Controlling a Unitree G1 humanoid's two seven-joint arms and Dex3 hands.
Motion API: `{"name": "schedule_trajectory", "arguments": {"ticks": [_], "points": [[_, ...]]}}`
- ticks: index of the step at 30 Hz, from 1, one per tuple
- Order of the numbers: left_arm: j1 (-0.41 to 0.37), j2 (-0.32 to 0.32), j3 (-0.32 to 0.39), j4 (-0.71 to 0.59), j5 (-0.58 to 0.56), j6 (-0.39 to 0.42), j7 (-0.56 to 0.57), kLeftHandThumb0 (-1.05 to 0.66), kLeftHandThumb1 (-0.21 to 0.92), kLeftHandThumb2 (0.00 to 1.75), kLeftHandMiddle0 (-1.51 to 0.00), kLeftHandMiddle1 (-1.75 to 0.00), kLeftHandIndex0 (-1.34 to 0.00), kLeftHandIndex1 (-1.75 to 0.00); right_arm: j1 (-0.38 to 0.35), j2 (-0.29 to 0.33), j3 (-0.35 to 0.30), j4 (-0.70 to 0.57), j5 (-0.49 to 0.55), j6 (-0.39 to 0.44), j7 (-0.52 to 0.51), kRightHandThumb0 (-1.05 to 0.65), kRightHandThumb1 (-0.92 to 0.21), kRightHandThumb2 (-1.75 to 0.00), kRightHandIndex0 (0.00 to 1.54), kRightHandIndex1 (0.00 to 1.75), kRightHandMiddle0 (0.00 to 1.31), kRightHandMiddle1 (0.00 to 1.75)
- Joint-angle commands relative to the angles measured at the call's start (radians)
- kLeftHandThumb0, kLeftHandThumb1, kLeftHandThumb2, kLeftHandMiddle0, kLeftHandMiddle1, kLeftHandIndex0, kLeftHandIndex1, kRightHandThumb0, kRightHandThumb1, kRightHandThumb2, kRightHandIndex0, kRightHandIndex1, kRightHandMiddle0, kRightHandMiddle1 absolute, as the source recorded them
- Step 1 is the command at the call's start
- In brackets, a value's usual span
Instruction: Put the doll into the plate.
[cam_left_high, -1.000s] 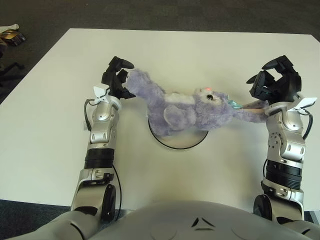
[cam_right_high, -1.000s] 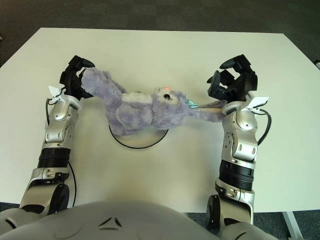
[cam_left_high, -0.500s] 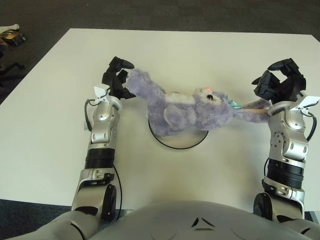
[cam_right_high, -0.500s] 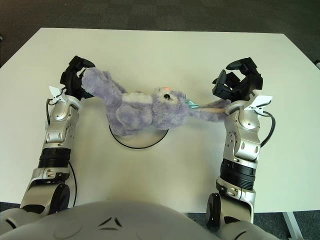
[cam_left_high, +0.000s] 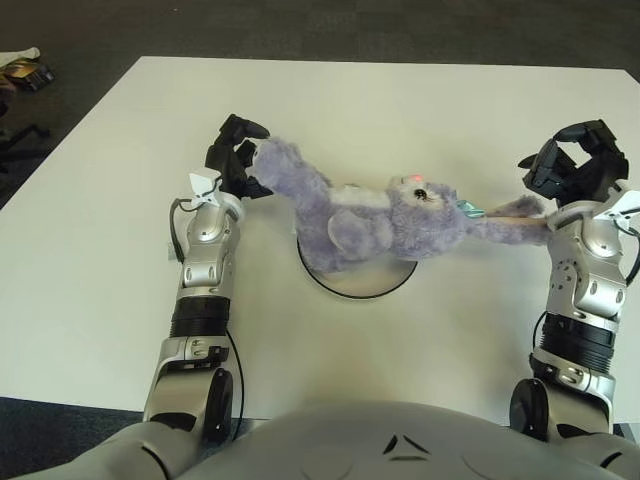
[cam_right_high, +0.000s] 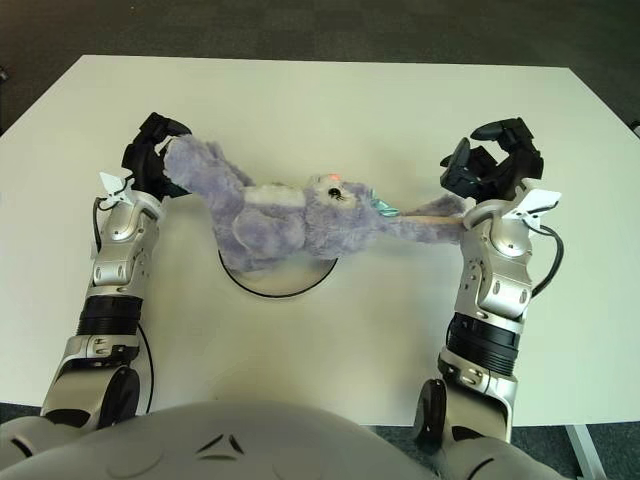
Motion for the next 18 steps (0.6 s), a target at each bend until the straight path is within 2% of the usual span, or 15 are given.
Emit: {"name": "schedule_trajectory", "arguments": {"ticks": [1,9,18], "points": [[-0.016,-0.001,0.001,0.008,0.000,-0.009,0.004,-0.01,0.31,1.33,-0.50,-1.75,-0.49,-1.75,-0.011,-0.030,-0.037,0.060,0.018,-0.040,0.010,0.00,-0.14,-1.42,0.88,1.42,0.53,1.75],[-0.015,-0.009,0.007,0.004,-0.002,-0.006,0.018,-0.01,0.32,1.33,-0.50,-1.75,-0.49,-1.75,-0.023,-0.039,-0.042,0.097,0.001,-0.054,-0.017,0.00,-0.14,-1.42,0.87,1.43,0.53,1.75],[-0.012,-0.015,0.009,-0.002,0.003,-0.007,0.035,-0.01,0.32,1.32,-0.50,-1.75,-0.48,-1.75,-0.026,-0.051,-0.038,0.170,-0.031,-0.093,-0.041,0.00,-0.09,-1.54,0.84,1.61,0.55,1.75]]}}
